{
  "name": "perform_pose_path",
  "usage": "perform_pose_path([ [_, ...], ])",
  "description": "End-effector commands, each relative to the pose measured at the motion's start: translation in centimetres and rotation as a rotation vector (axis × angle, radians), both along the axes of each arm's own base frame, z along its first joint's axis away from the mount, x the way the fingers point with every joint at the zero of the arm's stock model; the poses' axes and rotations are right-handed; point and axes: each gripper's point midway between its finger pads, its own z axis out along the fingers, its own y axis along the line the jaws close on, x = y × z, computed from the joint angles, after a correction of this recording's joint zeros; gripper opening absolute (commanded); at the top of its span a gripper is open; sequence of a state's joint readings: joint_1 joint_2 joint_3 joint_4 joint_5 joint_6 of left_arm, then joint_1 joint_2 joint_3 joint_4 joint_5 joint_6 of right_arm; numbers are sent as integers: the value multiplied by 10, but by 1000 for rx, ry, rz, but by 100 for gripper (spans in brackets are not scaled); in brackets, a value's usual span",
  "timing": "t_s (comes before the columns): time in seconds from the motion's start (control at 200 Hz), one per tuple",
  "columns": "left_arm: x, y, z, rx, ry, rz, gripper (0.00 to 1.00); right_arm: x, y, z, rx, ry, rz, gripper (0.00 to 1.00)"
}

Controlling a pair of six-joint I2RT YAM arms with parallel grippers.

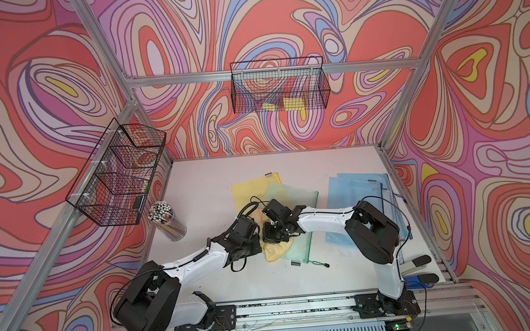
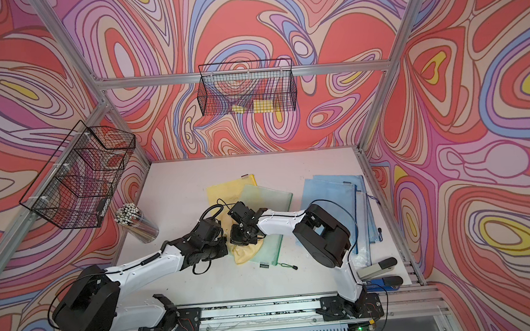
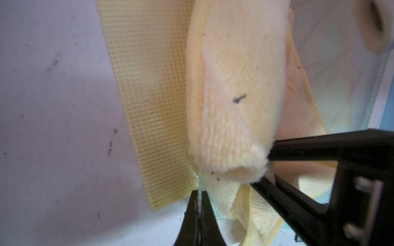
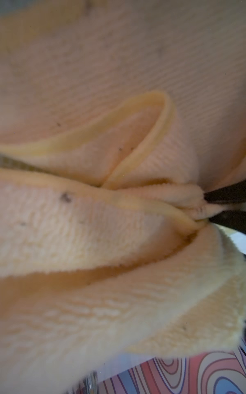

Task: Wipe the document bag
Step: Wipe the dirt from the document bag.

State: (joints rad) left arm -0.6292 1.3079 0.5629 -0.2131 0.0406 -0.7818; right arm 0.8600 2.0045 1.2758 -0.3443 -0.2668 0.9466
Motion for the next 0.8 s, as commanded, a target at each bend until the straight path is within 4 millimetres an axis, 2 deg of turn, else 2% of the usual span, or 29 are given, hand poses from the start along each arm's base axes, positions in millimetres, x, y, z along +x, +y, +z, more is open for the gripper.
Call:
perform_pose_path([
  [0.0, 4, 1, 6, 20, -10, 3, 0, 2, -53, -25, -50, 63, -73, 0],
  [0.15, 4, 4, 5, 36, -11, 4, 0, 13, -144, -37, -110, 103, -209, 0],
  [0.23, 3, 5, 5, 38, -11, 3, 0, 15, -182, -38, -145, 112, -262, 0],
  [0.295, 3, 5, 5, 36, -12, 4, 0, 15, -203, -38, -164, 121, -290, 0],
  [0.31, 3, 5, 5, 35, -12, 5, 0, 19, -205, -30, -154, 100, -296, 0],
  [0.391, 2, 6, 5, 36, -14, 6, 0, 23, -213, -20, -157, 82, -310, 0],
  [0.446, 2, 5, 6, 32, -14, 5, 0, 30, -207, -11, -130, 64, -311, 0],
  [0.486, 2, 5, 6, 31, -13, 4, 0, 35, -193, -3, -67, 60, -309, 0],
  [0.566, 1, 4, 5, 28, -7, 2, 0, 42, -151, 19, 56, 43, -271, 0],
  [0.661, 1, 4, 4, 26, 1, 3, 0, 42, -94, 47, 49, -27, -158, 0],
  [0.681, 1, 3, 4, 23, 1, 4, 0, 41, -82, 43, 34, -23, -135, 0],
  [0.731, 1, 3, 4, 19, 2, 5, 0, 39, -52, 47, 48, -37, -80, 0],
  [0.796, 1, 2, 4, 16, 3, 6, 0, 37, -21, 40, 88, -18, -40, 0],
])
